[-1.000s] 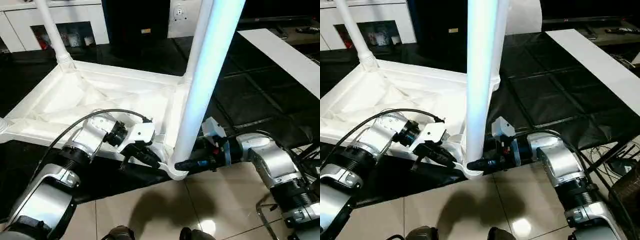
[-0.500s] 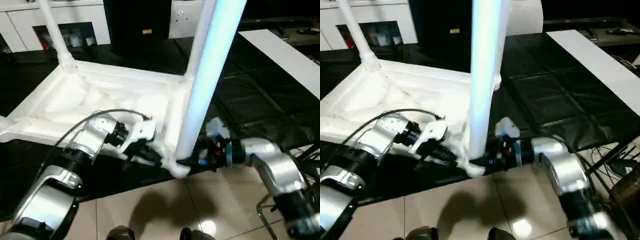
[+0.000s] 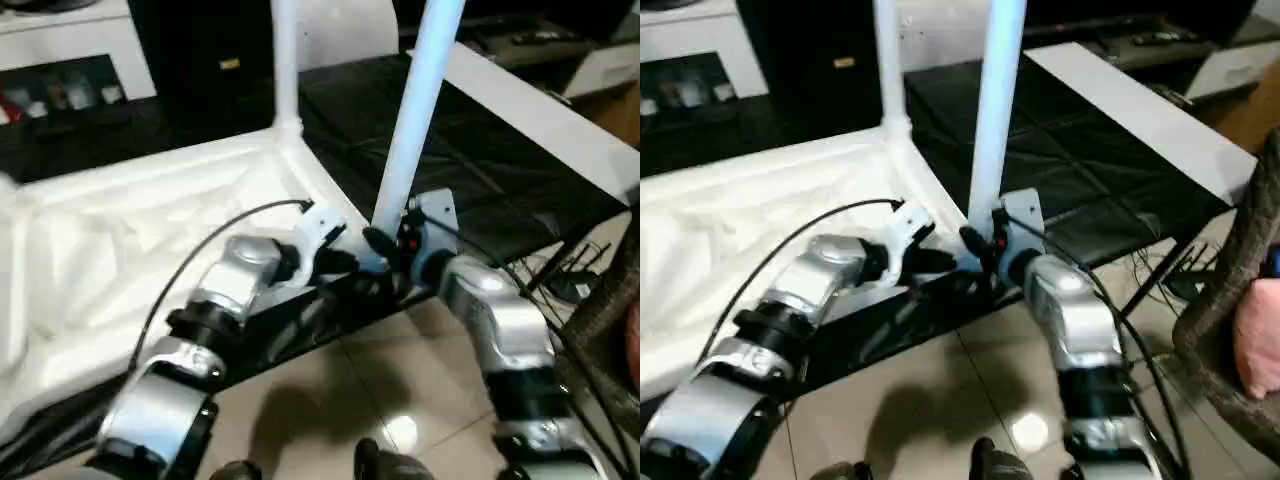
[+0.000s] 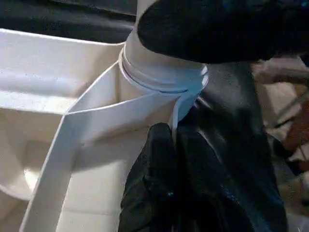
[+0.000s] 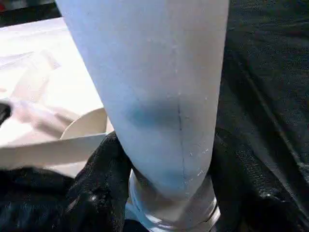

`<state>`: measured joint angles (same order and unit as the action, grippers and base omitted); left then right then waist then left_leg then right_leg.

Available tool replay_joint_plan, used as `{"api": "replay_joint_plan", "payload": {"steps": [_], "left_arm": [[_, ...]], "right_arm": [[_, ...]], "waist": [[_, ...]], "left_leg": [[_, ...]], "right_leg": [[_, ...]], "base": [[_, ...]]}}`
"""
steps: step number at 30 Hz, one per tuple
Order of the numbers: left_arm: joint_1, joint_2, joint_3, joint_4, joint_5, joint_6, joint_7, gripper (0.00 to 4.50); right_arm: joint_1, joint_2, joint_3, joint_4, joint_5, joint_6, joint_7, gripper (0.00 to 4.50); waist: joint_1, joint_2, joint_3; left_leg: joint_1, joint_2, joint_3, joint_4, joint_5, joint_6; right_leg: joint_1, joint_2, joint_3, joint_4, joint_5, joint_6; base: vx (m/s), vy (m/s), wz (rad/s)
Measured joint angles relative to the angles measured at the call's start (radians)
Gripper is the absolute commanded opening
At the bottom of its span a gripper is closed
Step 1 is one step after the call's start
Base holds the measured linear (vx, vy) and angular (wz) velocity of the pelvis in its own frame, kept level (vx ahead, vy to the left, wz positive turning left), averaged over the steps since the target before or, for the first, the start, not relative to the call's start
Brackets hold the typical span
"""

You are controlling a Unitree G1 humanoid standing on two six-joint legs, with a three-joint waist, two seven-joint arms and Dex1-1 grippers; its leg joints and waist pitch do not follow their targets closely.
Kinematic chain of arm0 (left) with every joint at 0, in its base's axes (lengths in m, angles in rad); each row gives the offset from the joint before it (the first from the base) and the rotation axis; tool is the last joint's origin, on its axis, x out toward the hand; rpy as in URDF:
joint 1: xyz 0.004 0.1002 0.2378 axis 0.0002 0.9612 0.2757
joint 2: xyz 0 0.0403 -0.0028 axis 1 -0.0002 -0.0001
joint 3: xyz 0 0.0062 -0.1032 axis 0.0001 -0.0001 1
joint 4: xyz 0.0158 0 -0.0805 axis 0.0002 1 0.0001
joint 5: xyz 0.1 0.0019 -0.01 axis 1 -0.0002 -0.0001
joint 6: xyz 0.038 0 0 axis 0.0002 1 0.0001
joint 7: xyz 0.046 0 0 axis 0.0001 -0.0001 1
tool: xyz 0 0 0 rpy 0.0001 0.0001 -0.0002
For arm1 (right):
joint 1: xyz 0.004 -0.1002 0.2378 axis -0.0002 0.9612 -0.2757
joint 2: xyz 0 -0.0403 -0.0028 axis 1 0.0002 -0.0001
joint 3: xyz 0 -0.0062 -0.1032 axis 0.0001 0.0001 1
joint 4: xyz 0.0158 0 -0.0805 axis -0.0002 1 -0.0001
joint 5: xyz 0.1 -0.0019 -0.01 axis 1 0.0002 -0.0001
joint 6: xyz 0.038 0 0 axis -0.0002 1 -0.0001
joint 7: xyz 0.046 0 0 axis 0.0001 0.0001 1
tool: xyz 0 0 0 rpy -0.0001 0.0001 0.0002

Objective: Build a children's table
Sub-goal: Rotate leg to tighten

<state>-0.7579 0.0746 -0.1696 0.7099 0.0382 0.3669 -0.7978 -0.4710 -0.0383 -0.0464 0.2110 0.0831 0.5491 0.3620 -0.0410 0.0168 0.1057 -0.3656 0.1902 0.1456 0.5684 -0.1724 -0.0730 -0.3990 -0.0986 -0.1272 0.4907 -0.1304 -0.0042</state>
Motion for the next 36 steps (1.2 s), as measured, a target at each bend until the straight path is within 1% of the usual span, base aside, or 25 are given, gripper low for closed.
{"api": "replay_joint_plan", "payload": {"steps": [1,3,5,7,8,10,12,13,14,15,16,17,19,20,21,23,26,27,28,30,33,35,36], "left_arm": [[0.001,-0.001,0.0,-0.008,0.0,0.004,0.007,0.0],[0.006,-0.001,-0.002,-0.028,0.006,0.012,0.016,0.0],[0.017,-0.001,-0.004,-0.053,0.015,0.016,0.017,0.0],[0.022,0.0,-0.009,-0.068,0.02,0.017,0.015,0.0],[0.034,0.013,-0.022,-0.093,0.023,0.011,0.0,0.0],[0.048,0.035,-0.034,-0.119,0.023,-0.002,-0.034,0.0],[0.055,0.057,-0.045,-0.131,0.021,-0.028,-0.076,0.0],[0.06,0.067,-0.049,-0.136,0.019,-0.041,-0.092,0.0],[0.062,0.072,-0.051,-0.137,0.016,-0.047,-0.099,0.0],[0.067,0.081,-0.055,-0.14,0.015,-0.07,-0.12,0.0],[0.069,0.087,-0.057,-0.141,0.015,-0.085,-0.133,0.0],[0.073,0.104,-0.064,-0.145,0.014,-0.111,-0.16,0.0],[0.08,0.117,-0.07,-0.149,0.008,-0.132,-0.2,0.0],[0.082,0.132,-0.085,-0.148,0.004,-0.155,-0.238,0.0],[0.085,0.148,-0.095,-0.148,-0.002,-0.174,-0.271,0.0],[0.088,0.173,-0.115,-0.147,-0.011,-0.212,-0.341,0.0],[0.08,0.211,-0.143,-0.134,-0.015,-0.266,-0.453,0.0],[0.08,0.215,-0.148,-0.131,-0.015,-0.277,-0.475,0.0],[0.079,0.219,-0.152,-0.127,-0.015,-0.288,-0.491,0.0],[0.069,0.233,-0.168,-0.111,-0.014,-0.313,-0.54,0.0],[0.056,0.251,-0.192,-0.099,-0.016,-0.334,-0.601,0.0],[0.05,0.269,-0.203,-0.096,-0.018,-0.348,-0.648,0.0],[0.049,0.274,-0.206,-0.095,-0.019,-0.351,-0.666,0.0]], "right_arm": [[-0.001,0.009,-0.003,0.001,-0.003,-0.006,-0.011,2.7],[-0.001,0.029,-0.014,-0.002,-0.003,-0.011,-0.017,2.76],[0.0,0.032,-0.015,-0.008,-0.003,-0.012,-0.017,3.07],[0.003,0.032,-0.015,-0.014,-0.002,-0.015,-0.016,3.07],[0.013,0.027,-0.008,-0.021,-0.002,-0.03,0.0,3.17],[0.038,0.008,0.014,-0.041,-0.002,-0.057,0.039,3.24],[0.054,-0.019,0.025,-0.054,0.01,-0.079,0.095,3.47],[0.058,-0.029,0.025,-0.059,0.018,-0.082,0.118,3.47],[0.063,-0.034,0.026,-0.062,0.024,-0.083,0.13,3.57],[0.076,-0.045,0.027,-0.076,0.035,-0.089,0.159,3.68],[0.08,-0.054,0.03,-0.081,0.04,-0.092,0.177,3.78],[0.087,-0.08,0.044,-0.09,0.046,-0.1,0.214,3.93],[0.101,-0.105,0.055,-0.092,0.056,-0.113,0.259,3.93],[0.116,-0.142,0.065,-0.097,0.065,-0.131,0.307,4.12],[0.127,-0.171,0.078,-0.102,0.073,-0.142,0.348,4.22],[0.142,-0.222,0.101,-0.123,0.089,-0.151,0.439,4.28],[0.152,-0.294,0.137,-0.146,0.12,-0.168,0.578,4.28],[0.154,-0.304,0.138,-0.152,0.121,-0.169,0.604,4.28],[0.154,-0.309,0.142,-0.153,0.122,-0.17,0.62,4.28],[0.154,-0.349,0.173,-0.152,0.134,-0.184,0.694,4.28],[0.149,-0.392,0.184,-0.14,0.146,-0.208,0.773,4.28],[0.129,-0.416,0.197,-0.114,0.155,-0.215,0.828,4.28],[0.122,-0.421,0.2,-0.109,0.159,-0.219,0.846,4.12]], "waist": [[0.0,0.0,0.0],[0.001,0.0,0.001],[0.001,0.0,0.001],[0.003,-0.001,0.001],[0.005,-0.004,0.0],[0.01,-0.005,0.0],[0.018,-0.008,0.001],[0.021,-0.008,0.001],[0.022,-0.009,0.001],[0.03,-0.009,0.001],[0.035,-0.008,0.001],[0.041,-0.008,0.001],[0.05,-0.007,0.0],[0.057,-0.007,0.0],[0.063,-0.007,0.0],[0.08,-0.008,0.0],[0.095,-0.008,0.0],[0.099,-0.008,0.0],[0.101,-0.008,0.0],[0.105,-0.008,0.0],[0.105,-0.01,0.0],[0.105,-0.01,0.0],[0.106,-0.01,0.0]], "left_leg": [[-0.001,0.0,0.0,-0.001,0.0,0.0],[-0.002,0.0,0.0,-0.003,0.0,0.0],[-0.002,0.0,0.001,-0.003,0.0,0.0],[-0.002,-0.001,0.004,-0.002,0.0,0.0],[-0.002,-0.003,0.007,-0.002,-0.001,0.002],[-0.002,-0.002,0.011,-0.005,-0.002,0.003],[-0.002,-0.002,0.012,-0.005,-0.002,0.003],[-0.002,-0.001,0.012,-0.005,-0.002,0.004],[-0.002,0.0,0.013,-0.005,-0.002,0.003],[-0.002,0.002,0.015,-0.007,-0.002,0.004],[-0.001,0.004,0.015,-0.01,-0.002,0.004],[-0.003,0.005,0.015,-0.014,-0.001,0.005],[-0.002,0.009,0.015,-0.016,0.0,0.006],[-0.002,0.011,0.017,-0.014,0.0,0.005],[-0.001,0.011,0.018,-0.013,0.0,0.005],[-0.001,0.013,0.021,-0.012,0.0,0.005],[0.0,0.014,0.023,-0.005,-0.001,0.005],[0.0,0.014,0.024,-0.003,-0.001,0.004],[0.0,0.014,0.025,-0.002,-0.002,0.003],[-0.001,0.012,0.026,0.0,-0.002,0.002],[-0.001,0.01,0.027,0.003,-0.004,0.0],[-0.002,0.01,0.027,0.004,-0.004,0.0],[-0.002,0.01,0.027,0.004,-0.004,0.0]], "right_leg": [[-0.001,0.0,-0.001,0.0,0.0,0.0],[-0.003,0.0,0.0,0.0,0.0,0.0],[-0.004,0.0,0.003,0.003,0.0,0.0],[-0.007,0.0,0.008,0.011,0.001,-0.002],[-0.01,-0.001,0.014,0.018,0.007,-0.011],[-0.014,-0.001,0.017,0.026,0.008,-0.013],[-0.022,0.0,0.02,0.04,0.012,-0.015],[-0.024,0.002,0.021,0.045,0.017,-0.016],[-0.025,0.003,0.022,0.049,0.017,-0.016],[-0.029,0.007,0.023,0.056,0.017,-0.015],[-0.032,0.008,0.022,0.057,0.016,-0.015],[-0.037,0.01,0.022,0.058,0.015,-0.016],[-0.038,0.013,0.022,0.062,0.013,-0.021],[-0.039,0.013,0.022,0.066,0.011,-0.024],[-0.039,0.013,0.022,0.068,0.01,-0.024],[-0.038,0.013,0.021,0.068,0.01,-0.024],[-0.038,0.013,0.023,0.068,0.01,-0.024],[-0.037,0.012,0.025,0.068,0.01,-0.024],[-0.036,0.012,0.026,0.068,0.01,-0.024],[-0.036,0.008,0.027,0.068,0.01,-0.024],[-0.036,0.006,0.03,0.068,0.01,-0.023],[-0.036,0.006,0.031,0.069,0.01,-0.023],[-0.036,0.006,0.031,0.069,0.01,-0.023]], "base": [[0.0,0.0,0.0],[0.0,0.0,0.0],[0.0,0.0,0.0],[0.0,0.0,0.0],[0.0,0.0,0.0],[0.0,0.0,0.0],[0.0,0.0,0.0],[0.043,-0.063,0.01],[0.036,-0.068,0.03],[0.036,-0.068,0.03],[0.031,-0.07,0.01],[0.021,-0.065,-0.03],[0.01,-0.032,-0.01],[0.0,0.0,0.0],[0.0,0.0,0.0],[0.0,0.0,0.0],[0.0,0.0,0.0],[0.0,0.0,0.0],[0.0,0.0,0.0],[0.0,0.0,0.0],[0.0,0.0,0.0],[0.0,0.0,0.0],[0.0,0.0,0.0]]}}
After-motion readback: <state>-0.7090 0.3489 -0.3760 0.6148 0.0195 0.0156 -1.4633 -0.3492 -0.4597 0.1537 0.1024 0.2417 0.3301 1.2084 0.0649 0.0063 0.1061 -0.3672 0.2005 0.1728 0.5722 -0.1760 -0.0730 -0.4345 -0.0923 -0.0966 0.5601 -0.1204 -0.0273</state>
